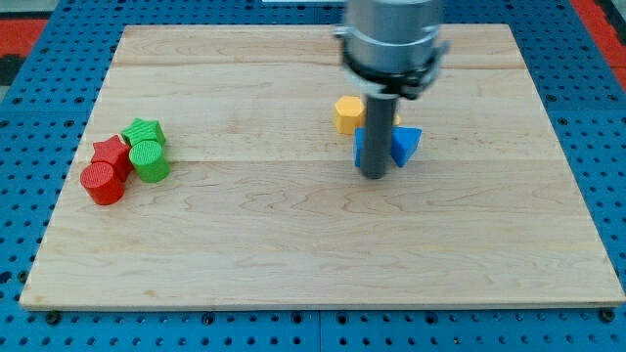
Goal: Move the blue triangle to the top right corner
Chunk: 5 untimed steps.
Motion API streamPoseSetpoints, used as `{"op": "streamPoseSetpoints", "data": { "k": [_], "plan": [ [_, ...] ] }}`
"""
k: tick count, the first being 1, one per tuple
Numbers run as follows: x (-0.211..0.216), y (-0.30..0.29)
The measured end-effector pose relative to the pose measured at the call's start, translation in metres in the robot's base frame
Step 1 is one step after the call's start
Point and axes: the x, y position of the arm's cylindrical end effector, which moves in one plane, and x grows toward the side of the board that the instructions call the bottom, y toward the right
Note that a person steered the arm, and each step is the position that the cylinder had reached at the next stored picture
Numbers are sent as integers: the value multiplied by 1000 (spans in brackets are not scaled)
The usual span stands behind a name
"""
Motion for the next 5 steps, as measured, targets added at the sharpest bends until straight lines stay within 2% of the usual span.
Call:
{"op": "streamPoseSetpoints", "data": {
  "k": [1,4,5],
  "plan": [
    [-27,22],
    [-155,40],
    [-137,43]
  ]
}}
